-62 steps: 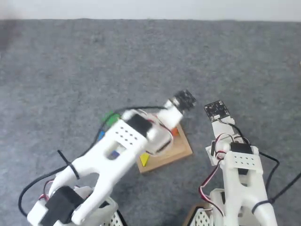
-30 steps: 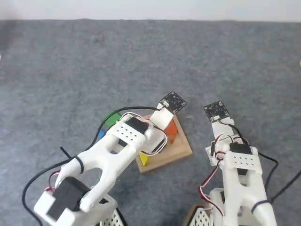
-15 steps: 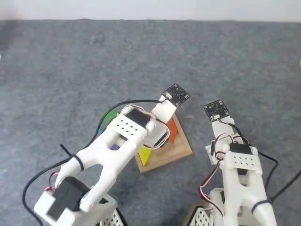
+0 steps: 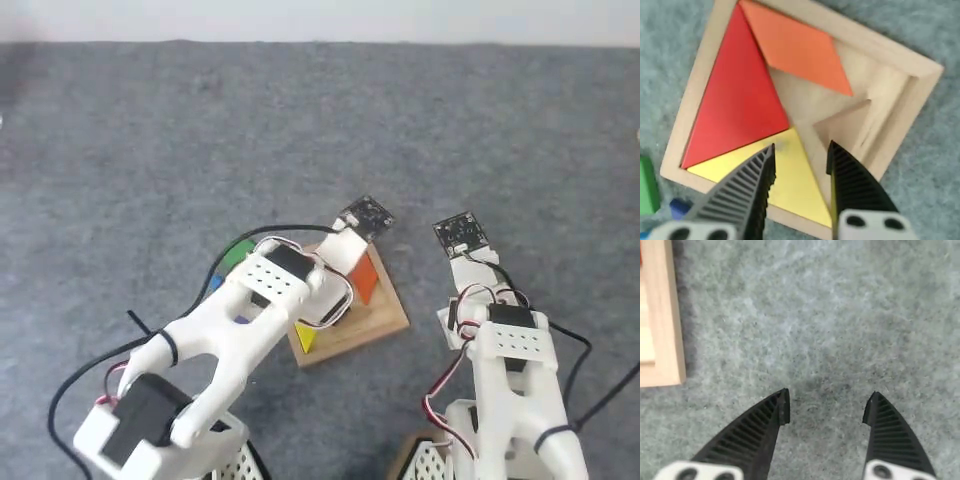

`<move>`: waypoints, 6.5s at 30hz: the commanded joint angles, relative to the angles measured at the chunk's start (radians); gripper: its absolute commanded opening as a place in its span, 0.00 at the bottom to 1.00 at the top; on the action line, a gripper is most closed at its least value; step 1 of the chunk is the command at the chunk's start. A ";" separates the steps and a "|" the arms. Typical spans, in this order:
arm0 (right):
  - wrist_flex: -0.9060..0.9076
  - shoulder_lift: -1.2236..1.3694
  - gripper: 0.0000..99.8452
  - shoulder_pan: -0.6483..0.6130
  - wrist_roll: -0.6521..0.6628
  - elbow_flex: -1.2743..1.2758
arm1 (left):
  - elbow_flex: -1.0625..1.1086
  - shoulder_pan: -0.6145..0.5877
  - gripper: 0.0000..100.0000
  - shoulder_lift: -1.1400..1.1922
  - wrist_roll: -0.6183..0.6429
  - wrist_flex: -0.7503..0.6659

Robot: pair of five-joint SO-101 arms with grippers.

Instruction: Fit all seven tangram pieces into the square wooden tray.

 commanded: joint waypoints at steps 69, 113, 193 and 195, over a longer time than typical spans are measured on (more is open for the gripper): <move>-0.015 -0.019 0.25 -0.007 0.003 -0.003 | -0.027 -0.049 0.12 0.038 0.095 -0.038; 0.147 0.565 0.36 -0.774 -0.189 -0.640 | 0.305 -0.606 0.12 -0.494 0.359 -0.370; 0.220 0.898 0.37 -0.526 -0.087 -0.977 | 0.306 -0.598 0.12 -0.488 0.358 -0.371; 0.220 0.888 0.38 -0.526 -0.089 -0.984 | 0.306 -0.598 0.12 -0.488 0.358 -0.371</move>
